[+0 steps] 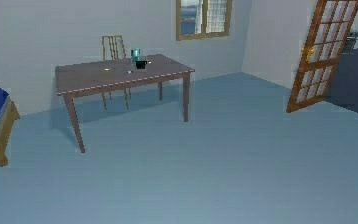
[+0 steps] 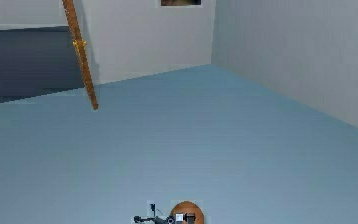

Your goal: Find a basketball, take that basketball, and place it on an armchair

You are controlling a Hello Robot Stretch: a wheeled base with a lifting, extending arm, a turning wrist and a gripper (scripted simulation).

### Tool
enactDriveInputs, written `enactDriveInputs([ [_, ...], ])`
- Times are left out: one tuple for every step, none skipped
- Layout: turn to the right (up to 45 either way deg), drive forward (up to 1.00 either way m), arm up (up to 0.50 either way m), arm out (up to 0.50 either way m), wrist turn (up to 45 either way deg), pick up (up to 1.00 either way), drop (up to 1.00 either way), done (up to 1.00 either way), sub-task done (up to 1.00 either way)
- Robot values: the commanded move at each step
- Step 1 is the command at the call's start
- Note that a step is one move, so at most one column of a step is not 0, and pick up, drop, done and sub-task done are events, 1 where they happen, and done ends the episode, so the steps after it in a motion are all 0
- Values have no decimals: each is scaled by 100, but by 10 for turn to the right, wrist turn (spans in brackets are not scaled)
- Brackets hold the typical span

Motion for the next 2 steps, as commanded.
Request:
enactDriveInputs([
  [0,0,0,0,450,0,0,0,0],
  [0,0,0,0,180,0,0,0,0],
])
